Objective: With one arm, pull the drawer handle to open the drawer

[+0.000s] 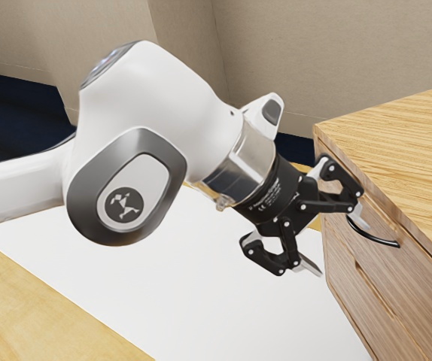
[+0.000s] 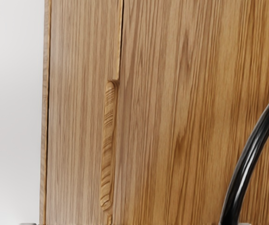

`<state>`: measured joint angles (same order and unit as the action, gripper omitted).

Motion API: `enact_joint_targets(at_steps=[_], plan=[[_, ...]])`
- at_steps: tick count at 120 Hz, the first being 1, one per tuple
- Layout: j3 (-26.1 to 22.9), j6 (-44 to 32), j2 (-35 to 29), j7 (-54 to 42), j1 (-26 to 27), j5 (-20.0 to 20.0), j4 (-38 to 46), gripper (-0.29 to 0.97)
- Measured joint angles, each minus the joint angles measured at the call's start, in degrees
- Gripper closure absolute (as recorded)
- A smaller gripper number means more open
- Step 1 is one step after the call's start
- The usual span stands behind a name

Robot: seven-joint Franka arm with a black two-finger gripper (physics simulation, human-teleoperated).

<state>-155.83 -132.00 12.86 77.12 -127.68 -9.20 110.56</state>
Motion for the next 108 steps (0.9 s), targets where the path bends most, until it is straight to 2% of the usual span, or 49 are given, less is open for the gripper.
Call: enact_joint_targets(at_steps=[42, 80, 108], plan=[[0.3, 0.0, 0.0, -3.2, 0.2, -0.1, 0.1, 0.22], [1.0, 0.1, 0.2, -5.0, 0.3, 0.2, -0.4, 0.48], [1.1, 0.1, 0.4, -7.5, 0.3, 0.3, -1.3, 0.62]])
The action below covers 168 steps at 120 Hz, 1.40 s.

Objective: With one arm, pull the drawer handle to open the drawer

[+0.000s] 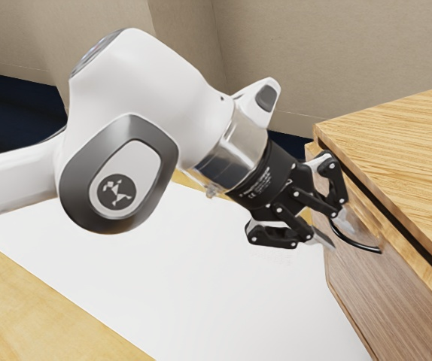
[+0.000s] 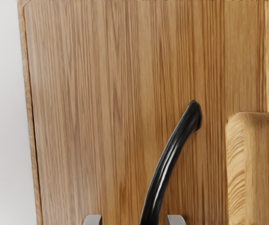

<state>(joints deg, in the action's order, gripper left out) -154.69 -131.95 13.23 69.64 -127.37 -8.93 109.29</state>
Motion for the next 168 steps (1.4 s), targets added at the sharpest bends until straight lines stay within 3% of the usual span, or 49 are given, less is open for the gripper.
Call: enact_joint_targets(at_steps=[29, 66, 98, 121, 168], plan=[[0.0, 0.1, 0.4, -2.5, 0.1, -0.1, 0.3, 0.71], [0.1, 0.4, 3.8, -4.4, 0.2, 0.2, 2.3, 0.74], [0.7, 0.6, 5.8, -5.5, 0.4, 0.3, 4.1, 0.71], [6.2, 0.6, 8.7, -6.0, 6.9, 0.6, 5.7, 0.69], [6.8, 0.6, 12.2, -6.7, 7.3, 0.8, 8.7, 0.68]])
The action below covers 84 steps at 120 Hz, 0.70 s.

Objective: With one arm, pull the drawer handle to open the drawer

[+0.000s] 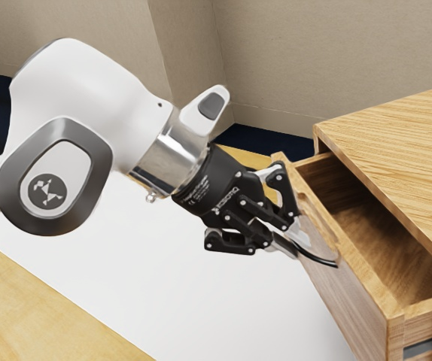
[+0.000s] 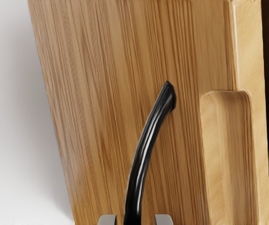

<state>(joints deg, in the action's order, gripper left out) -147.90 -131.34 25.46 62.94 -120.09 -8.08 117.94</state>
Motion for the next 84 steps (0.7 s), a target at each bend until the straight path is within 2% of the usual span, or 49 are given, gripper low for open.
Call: enact_joint_targets(at_steps=[84], plan=[[-0.4, 0.1, 9.5, -0.5, -2.0, 1.7, 7.6, 0.68]])
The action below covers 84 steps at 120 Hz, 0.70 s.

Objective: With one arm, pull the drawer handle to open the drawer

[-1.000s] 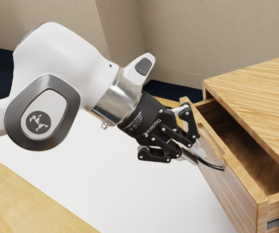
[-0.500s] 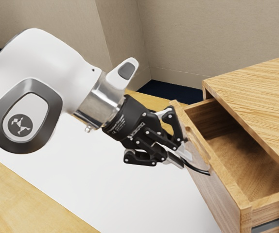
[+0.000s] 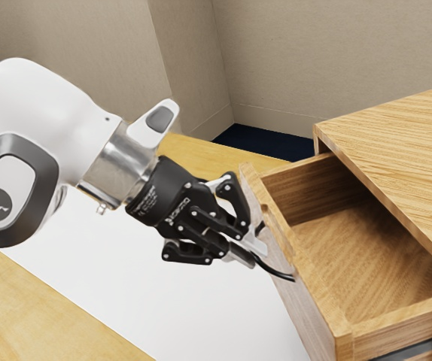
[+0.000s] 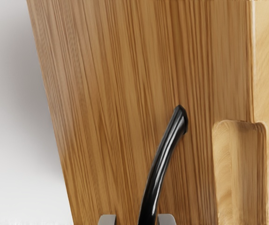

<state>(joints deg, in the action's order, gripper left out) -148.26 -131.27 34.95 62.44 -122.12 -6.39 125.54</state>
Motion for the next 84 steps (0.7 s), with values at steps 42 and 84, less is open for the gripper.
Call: enact_joint_targets(at_steps=[42, 84], plan=[[-5.2, 0.3, 5.0, -0.1, -6.8, 0.1, 4.7, 0.68], [-17.7, 5.5, 18.4, 0.8, -27.9, -0.3, 8.5, 0.34]])
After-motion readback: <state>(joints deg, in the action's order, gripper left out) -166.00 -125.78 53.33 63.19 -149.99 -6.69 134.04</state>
